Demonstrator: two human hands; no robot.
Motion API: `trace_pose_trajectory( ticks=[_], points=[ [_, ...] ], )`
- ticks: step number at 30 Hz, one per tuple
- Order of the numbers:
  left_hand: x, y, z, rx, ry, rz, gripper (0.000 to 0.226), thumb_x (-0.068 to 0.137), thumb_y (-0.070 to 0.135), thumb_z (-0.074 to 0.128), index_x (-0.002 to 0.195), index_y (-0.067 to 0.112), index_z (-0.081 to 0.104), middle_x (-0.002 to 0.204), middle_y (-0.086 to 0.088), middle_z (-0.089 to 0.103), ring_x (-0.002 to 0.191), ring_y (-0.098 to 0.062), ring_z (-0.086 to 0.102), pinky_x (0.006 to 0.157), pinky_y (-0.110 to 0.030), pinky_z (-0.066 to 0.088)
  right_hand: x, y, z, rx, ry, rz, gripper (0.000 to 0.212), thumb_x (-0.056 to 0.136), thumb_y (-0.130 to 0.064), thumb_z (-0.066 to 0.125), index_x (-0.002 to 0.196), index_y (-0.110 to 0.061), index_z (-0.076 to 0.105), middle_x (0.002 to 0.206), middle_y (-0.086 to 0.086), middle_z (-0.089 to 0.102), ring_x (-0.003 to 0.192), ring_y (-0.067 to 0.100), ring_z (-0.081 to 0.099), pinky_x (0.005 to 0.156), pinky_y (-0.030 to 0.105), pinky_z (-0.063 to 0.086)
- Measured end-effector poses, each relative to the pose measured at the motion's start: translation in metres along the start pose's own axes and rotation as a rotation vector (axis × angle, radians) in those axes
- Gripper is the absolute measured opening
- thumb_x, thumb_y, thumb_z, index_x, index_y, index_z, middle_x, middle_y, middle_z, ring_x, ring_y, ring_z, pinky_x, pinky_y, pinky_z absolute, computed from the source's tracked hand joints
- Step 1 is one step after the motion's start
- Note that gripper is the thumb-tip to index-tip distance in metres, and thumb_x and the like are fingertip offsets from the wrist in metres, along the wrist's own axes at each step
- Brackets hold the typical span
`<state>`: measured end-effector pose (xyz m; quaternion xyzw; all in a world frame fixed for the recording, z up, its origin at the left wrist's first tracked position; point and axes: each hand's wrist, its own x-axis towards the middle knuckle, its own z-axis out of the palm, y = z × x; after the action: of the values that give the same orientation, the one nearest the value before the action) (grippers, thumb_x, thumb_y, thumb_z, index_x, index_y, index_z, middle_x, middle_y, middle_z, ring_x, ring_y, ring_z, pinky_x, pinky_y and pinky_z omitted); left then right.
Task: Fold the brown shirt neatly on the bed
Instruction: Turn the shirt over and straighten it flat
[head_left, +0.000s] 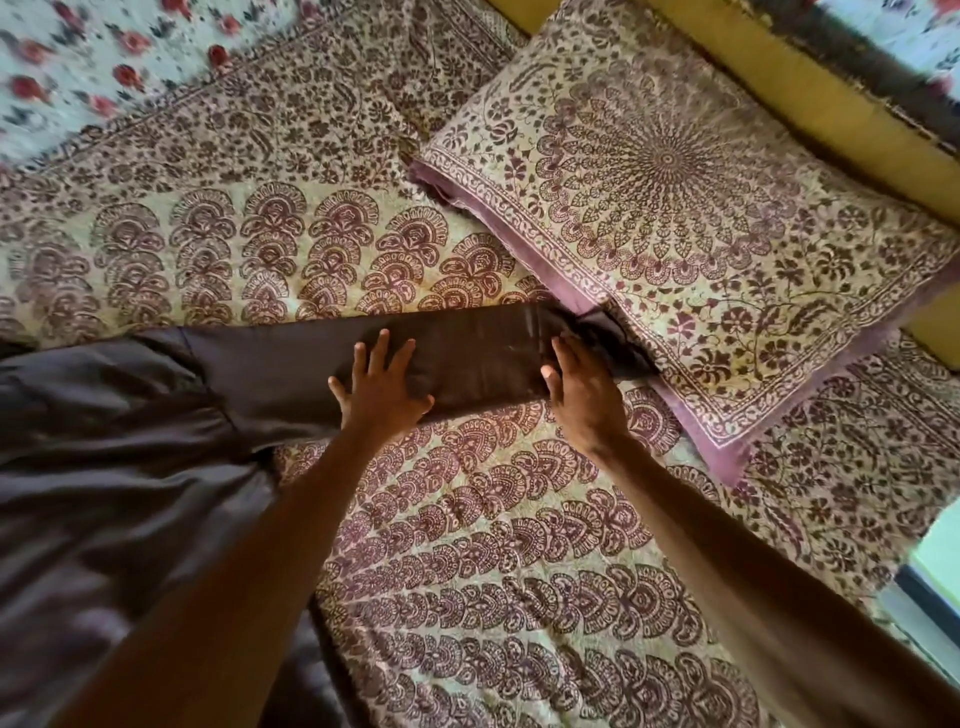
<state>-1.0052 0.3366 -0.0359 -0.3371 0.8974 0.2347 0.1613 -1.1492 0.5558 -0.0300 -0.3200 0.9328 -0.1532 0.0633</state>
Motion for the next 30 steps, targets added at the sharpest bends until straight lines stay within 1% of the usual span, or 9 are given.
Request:
trace_pose_trajectory(
  ticks=[2,4,6,8,14,18,20,25,30],
  points=[
    [-0.055,-0.031,-0.017,-0.126,0.228,-0.023,0.067,0.081,0.035,0.065,0.142,0.028,0.039,0.152,-0.006,0.033,0.135,-0.033,0.038,0.106,-0.059,0.034,-0.032,-0.051,-0.003,0.093,0.054,-0.167,0.037,0.093,-0.024,0.058,0.128,-0.01,0.057,0.118,0.009,0.064,0.109,0.023,0.059,0.096,0.036,0.051],
    [-0.07,-0.035,-0.008,-0.299,0.398,0.058,0.05,0.08,0.021,0.066,0.129,0.02,0.055,0.131,-0.008,0.054,0.115,-0.028,0.053,0.095,-0.051,0.047,-0.046,-0.066,-0.006,0.097,0.042,-0.171,0.03,0.09,-0.021,0.062,0.119,-0.013,0.063,0.105,0.007,0.068,0.097,0.023,0.062,0.082,0.034,0.054],
    [-0.09,-0.032,0.002,-0.367,0.427,0.107,0.043,0.079,0.013,0.066,0.121,0.015,0.06,0.119,-0.007,0.059,0.109,-0.022,0.054,0.095,-0.044,0.046,-0.053,-0.079,-0.011,0.121,0.047,-0.125,0.029,0.09,-0.021,0.063,0.119,-0.014,0.063,0.104,0.008,0.068,0.093,0.023,0.063,0.077,0.034,0.053],
    [-0.115,-0.046,0.006,-0.359,0.463,0.096,0.041,0.078,0.011,0.064,0.119,0.013,0.06,0.12,-0.006,0.06,0.112,-0.022,0.053,0.098,-0.039,0.042,-0.062,-0.1,-0.012,0.201,-0.009,-0.113,0.033,0.091,-0.021,0.062,0.123,-0.013,0.06,0.11,0.008,0.066,0.099,0.022,0.061,0.083,0.035,0.053],
    [-0.246,-0.142,0.018,-0.309,0.606,-0.168,0.035,0.077,0.012,0.058,0.111,0.013,0.061,0.11,-0.011,0.06,0.1,-0.031,0.053,0.087,-0.044,0.045,-0.168,-0.203,0.02,0.207,-0.262,-0.288,0.032,0.091,-0.02,0.058,0.123,-0.017,0.058,0.115,0.003,0.063,0.105,0.02,0.055,0.086,0.03,0.049],
    [-0.356,-0.198,0.069,-0.174,0.379,-0.273,0.053,0.081,0.033,0.057,0.132,0.021,0.045,0.124,-0.008,0.051,0.107,-0.03,0.05,0.09,-0.044,0.046,-0.276,-0.24,0.059,0.032,-0.416,-0.484,0.05,0.083,-0.028,0.061,0.131,-0.023,0.052,0.133,0.005,0.051,0.119,0.028,0.05,0.091,0.039,0.048],
    [-0.409,-0.218,0.099,-0.049,0.227,-0.258,0.064,0.082,0.043,0.057,0.141,0.026,0.039,0.135,-0.007,0.046,0.114,-0.03,0.048,0.096,-0.045,0.045,-0.326,-0.239,0.072,-0.098,-0.432,-0.472,0.057,0.084,-0.031,0.061,0.139,-0.023,0.047,0.147,0.008,0.04,0.131,0.032,0.041,0.1,0.045,0.043],
    [-0.51,-0.233,0.146,0.136,0.124,-0.087,0.069,0.073,0.051,0.062,0.137,0.034,0.045,0.14,-0.002,0.046,0.121,-0.028,0.047,0.1,-0.052,0.039,-0.414,-0.222,0.063,-0.226,-0.372,-0.18,0.061,0.092,-0.031,0.057,0.148,-0.032,0.031,0.158,0.006,0.024,0.141,0.031,0.032,0.107,0.05,0.038],
    [-0.553,-0.237,0.155,0.148,0.051,0.064,0.054,0.072,0.045,0.063,0.123,0.031,0.055,0.124,0.0,0.055,0.105,-0.025,0.057,0.075,-0.043,0.052,-0.457,-0.219,0.05,-0.247,-0.427,0.063,0.066,0.088,-0.02,0.063,0.145,-0.032,0.033,0.156,0.003,0.026,0.135,0.032,0.037,0.098,0.051,0.044]
  ],
)
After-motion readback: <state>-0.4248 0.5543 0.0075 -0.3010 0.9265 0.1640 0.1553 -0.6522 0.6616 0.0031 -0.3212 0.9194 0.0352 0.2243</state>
